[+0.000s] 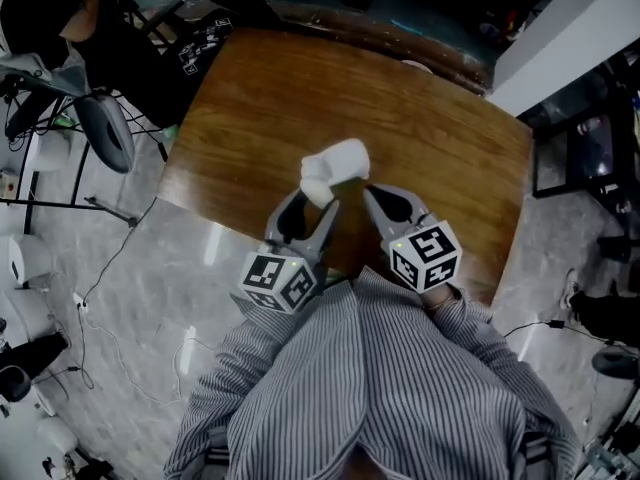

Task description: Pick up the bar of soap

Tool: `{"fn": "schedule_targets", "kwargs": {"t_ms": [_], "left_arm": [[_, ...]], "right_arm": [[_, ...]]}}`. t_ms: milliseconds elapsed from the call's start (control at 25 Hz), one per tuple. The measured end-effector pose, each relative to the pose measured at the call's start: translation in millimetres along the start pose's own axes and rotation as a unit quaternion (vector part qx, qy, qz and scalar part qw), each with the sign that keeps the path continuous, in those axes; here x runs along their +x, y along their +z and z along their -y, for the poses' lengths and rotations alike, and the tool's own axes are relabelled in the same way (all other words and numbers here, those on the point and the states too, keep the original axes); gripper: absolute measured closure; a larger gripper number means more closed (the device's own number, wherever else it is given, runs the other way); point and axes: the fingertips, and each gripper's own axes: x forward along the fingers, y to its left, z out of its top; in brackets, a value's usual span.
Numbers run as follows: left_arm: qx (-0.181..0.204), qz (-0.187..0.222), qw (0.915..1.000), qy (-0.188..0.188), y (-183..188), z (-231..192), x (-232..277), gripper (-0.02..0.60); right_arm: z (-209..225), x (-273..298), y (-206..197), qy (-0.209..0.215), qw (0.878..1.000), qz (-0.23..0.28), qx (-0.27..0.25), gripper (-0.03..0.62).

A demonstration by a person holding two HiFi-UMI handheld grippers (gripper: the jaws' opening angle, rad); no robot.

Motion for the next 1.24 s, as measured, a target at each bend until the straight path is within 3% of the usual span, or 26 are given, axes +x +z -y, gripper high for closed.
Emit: {"fn": "schedule_targets", "kwargs": {"t_ms": [280,600,1240], "left_arm": [[-0.04,0.017,0.999,0.004,-5,-1,-6,0.318],[-0.039,0.003,0.9992,0.006,-10,4,-7,0.318],[-0.039,0.0,0.9992,0.005,-11,6,-7,0.318]], "right_arm": [[-1,-5,7,-0.009,1.0,0.028,0.008,0.592],[-14,-5,-2,0.023,1.0,0.003,0.014,0.592],[-11,-5,-4,0.021,1.0,-0.004,-0.002,0.592]]}}
